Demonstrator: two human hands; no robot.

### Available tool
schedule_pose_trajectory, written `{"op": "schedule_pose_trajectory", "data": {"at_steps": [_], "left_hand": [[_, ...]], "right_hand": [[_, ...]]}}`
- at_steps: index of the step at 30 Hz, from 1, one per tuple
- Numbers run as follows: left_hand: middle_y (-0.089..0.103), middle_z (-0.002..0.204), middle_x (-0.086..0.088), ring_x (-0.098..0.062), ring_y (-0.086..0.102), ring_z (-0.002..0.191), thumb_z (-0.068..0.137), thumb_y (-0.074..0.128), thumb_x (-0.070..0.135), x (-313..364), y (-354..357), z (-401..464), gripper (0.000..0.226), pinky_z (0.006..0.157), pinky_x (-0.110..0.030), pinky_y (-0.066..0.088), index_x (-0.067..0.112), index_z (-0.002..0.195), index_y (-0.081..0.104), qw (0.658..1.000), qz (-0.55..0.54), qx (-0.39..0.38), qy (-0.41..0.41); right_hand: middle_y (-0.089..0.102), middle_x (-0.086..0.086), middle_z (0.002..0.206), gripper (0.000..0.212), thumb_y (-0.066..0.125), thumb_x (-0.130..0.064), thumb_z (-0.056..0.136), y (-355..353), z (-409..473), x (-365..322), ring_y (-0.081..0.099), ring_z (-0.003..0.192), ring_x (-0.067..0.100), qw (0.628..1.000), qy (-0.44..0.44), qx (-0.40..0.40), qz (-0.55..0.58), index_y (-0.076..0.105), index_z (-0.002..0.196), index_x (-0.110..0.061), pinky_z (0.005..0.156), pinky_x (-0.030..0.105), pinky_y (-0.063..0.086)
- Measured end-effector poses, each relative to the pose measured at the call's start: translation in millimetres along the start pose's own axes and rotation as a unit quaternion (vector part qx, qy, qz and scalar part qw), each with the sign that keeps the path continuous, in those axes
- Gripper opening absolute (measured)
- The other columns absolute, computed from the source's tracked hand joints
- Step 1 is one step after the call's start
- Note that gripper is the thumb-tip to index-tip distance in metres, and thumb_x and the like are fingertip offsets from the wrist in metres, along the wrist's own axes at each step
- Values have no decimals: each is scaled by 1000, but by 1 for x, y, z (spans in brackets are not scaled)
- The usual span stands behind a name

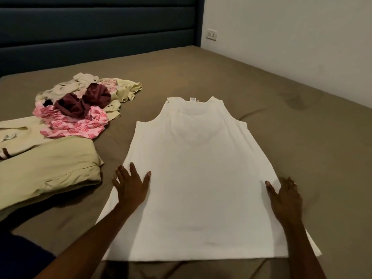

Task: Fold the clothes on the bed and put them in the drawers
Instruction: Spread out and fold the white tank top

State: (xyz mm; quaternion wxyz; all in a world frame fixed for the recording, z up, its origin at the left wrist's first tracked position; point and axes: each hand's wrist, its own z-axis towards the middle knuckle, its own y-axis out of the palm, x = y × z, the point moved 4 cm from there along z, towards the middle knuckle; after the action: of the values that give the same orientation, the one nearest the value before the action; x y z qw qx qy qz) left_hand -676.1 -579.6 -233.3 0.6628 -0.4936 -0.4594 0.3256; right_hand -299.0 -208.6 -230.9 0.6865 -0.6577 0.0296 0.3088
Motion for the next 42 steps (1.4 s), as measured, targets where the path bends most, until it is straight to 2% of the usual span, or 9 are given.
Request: {"op": "schedule_pose_trajectory", "data": {"at_steps": [6, 9, 11, 15, 18, 25, 31, 38, 42], "left_hand": [[57, 113, -34, -52, 53, 108, 90, 73, 43, 14, -14, 114, 59, 91, -59, 43, -5, 119, 56, 997, -35, 35, -59], [56, 120, -33, -51, 54, 113, 94, 70, 37, 20, -10, 165, 53, 96, -56, 44, -5, 123, 55, 992, -104, 25, -62], [60, 117, -33, -51, 58, 110, 97, 66, 37, 27, -10, 192, 51, 92, -54, 46, -6, 121, 54, 989, -134, 34, -61], [66, 111, -29, -49, 64, 105, 96, 57, 60, 41, -7, 240, 67, 84, -51, 50, -3, 118, 54, 991, -108, 33, -72], [67, 108, -26, -48, 64, 103, 100, 53, 54, 44, -2, 266, 54, 82, -48, 49, 1, 111, 57, 994, -88, 27, -65], [68, 96, -26, -48, 63, 94, 104, 52, 30, 20, 15, 294, 34, 77, -47, 46, 3, 87, 64, 986, -137, 67, -67], [68, 90, -23, -47, 65, 86, 104, 50, 32, 21, 5, 299, 30, 73, -47, 48, 6, 95, 62, 996, -33, 81, 2], [69, 101, -27, -47, 67, 95, 103, 51, 37, 34, 5, 295, 40, 80, -49, 52, -2, 112, 56, 997, -26, 48, -52], [60, 108, -21, -42, 58, 102, 94, 55, 35, 67, 1, 282, 43, 87, -53, 43, 6, 125, 52, 985, 90, 136, 58]], "right_hand": [[71, -6, 97, 46, 59, -62, 82, 21, 138, -59, 65, 107, 27, 964, 96, -3, 249, 73, 108, -27, 102, 45, 50], [72, -16, 95, 44, 69, -69, 76, 45, 191, -78, 66, 107, 17, 947, 114, -16, 299, 73, 102, -34, 107, 33, 44], [72, -13, 99, 41, 72, -62, 84, 55, 213, -96, 63, 103, 13, 951, 91, -29, 293, 74, 106, -28, 93, 14, 32], [68, -11, 100, 44, 66, -64, 88, 74, 258, -121, 57, 104, 15, 974, 86, -22, 209, 69, 110, -26, 94, 32, 23], [72, -1, 105, 30, 63, -50, 95, 95, 284, -116, 62, 111, 28, 984, 78, 3, 162, 67, 106, -22, 105, 45, 25], [70, 16, 111, 30, 58, -38, 101, 109, 301, -107, 62, 110, 38, 983, 75, 41, 161, 64, 108, -10, 102, 42, 35], [70, 19, 112, 23, 60, -32, 102, 106, 310, -105, 63, 108, 42, 988, 57, 33, 139, 64, 108, -11, 94, 50, 46], [63, 26, 121, 39, 50, -41, 97, 92, 307, -124, 58, 116, 46, 994, 90, -17, 57, 54, 116, -7, 101, 52, 40], [59, 27, 124, 41, 51, -38, 98, 94, 280, -194, 54, 115, 45, 972, -126, 163, -115, 58, 124, -6, 96, 54, 39]]}}
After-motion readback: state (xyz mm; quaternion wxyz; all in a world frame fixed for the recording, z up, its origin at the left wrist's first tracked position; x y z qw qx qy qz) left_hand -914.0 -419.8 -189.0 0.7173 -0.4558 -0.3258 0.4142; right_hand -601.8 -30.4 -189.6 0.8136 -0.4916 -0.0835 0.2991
